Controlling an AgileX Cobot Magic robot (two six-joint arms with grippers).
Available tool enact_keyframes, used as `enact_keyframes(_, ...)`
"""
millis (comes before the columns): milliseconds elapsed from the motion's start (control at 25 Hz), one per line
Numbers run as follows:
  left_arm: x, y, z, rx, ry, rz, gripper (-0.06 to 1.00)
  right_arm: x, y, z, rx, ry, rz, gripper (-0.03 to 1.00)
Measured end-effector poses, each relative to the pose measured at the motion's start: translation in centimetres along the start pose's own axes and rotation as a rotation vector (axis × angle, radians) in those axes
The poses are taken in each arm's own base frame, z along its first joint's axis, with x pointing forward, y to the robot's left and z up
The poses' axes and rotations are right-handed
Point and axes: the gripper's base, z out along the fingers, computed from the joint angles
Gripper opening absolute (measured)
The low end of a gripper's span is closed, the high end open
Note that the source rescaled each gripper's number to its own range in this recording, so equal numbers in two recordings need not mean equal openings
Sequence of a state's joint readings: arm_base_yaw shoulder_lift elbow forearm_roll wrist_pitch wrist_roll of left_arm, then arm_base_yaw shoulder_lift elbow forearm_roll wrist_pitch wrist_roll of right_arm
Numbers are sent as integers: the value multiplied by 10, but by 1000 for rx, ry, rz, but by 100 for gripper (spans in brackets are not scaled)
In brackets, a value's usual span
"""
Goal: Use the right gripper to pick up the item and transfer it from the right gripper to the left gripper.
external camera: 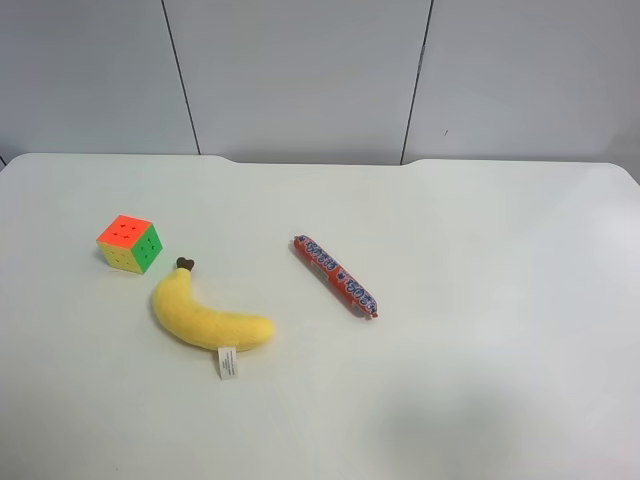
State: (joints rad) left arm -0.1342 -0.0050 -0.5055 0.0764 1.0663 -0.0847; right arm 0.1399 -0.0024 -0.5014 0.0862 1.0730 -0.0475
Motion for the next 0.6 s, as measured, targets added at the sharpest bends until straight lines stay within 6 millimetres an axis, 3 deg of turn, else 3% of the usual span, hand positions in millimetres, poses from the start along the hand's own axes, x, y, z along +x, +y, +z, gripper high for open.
enact_keyframes(600, -1, -1, 0, -63, -11, -28, 100, 0, 0, 0, 0, 0, 0, 100)
